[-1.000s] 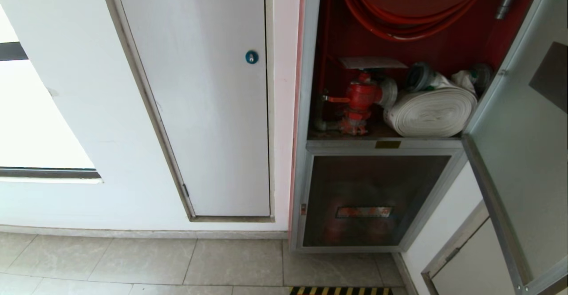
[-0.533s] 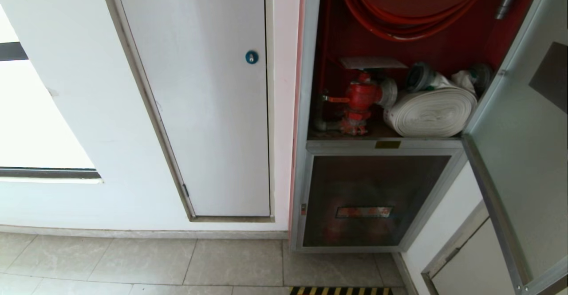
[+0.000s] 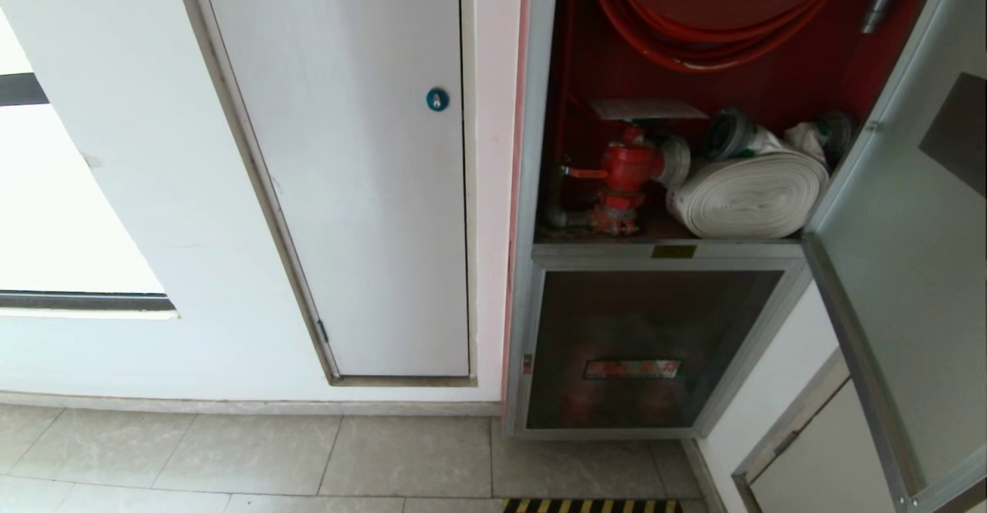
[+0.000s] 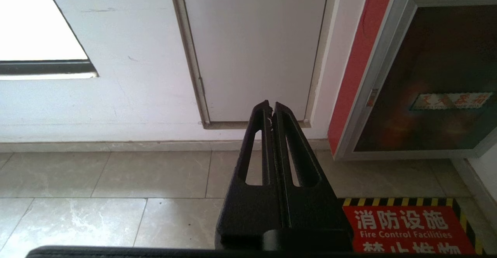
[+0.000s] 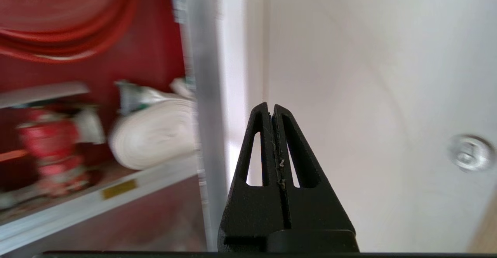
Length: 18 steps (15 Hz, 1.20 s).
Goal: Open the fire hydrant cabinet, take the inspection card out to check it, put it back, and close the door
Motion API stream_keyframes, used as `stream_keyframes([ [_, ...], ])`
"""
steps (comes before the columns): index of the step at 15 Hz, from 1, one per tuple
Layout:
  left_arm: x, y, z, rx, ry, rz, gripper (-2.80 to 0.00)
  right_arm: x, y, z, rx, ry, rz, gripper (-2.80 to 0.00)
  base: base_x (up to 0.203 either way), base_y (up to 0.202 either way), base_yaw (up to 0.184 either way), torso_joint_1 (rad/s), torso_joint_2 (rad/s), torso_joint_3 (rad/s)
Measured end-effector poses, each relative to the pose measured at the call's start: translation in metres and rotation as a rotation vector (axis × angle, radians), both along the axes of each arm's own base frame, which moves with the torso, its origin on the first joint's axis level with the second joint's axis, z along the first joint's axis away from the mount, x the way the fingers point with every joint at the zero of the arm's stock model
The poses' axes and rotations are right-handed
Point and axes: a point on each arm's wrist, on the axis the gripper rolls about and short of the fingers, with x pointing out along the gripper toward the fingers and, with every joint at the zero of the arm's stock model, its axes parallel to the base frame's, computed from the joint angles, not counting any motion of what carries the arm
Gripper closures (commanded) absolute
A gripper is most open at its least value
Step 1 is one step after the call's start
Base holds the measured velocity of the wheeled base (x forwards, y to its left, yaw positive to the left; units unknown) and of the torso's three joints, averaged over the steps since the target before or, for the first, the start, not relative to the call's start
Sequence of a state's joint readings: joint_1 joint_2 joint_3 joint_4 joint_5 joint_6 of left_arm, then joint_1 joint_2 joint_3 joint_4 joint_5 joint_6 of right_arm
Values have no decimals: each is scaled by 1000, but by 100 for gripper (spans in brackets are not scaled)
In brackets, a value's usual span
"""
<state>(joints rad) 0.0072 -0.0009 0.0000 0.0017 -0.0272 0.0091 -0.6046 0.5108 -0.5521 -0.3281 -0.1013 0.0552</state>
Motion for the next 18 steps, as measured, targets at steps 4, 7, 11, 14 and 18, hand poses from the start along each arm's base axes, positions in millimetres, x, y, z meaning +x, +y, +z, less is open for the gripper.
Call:
stream_keyframes([
  [4, 0, 0, 0, 0, 0, 0, 0, 12, -9, -1, 47, 38, -53, 0, 0, 0, 0, 0, 0, 0],
  [7, 0, 0, 0, 0, 0, 0, 0, 22, -18, -4, 92, 71, -70, 0, 0, 0, 0, 0, 0, 0],
  [11, 0, 0, 0, 1, 0, 0, 0, 41, -31, -9, 159, 136, -6, 0, 0, 0, 0, 0, 0, 0],
  [14, 0, 0, 0, 0, 0, 0, 0, 51, -36, -12, 173, 178, 62, 0, 0, 0, 0, 0, 0, 0],
  [18, 0, 0, 0, 0, 0, 0, 0, 57, -36, -14, 177, 205, 137, 0, 0, 0, 0, 0, 0, 0],
])
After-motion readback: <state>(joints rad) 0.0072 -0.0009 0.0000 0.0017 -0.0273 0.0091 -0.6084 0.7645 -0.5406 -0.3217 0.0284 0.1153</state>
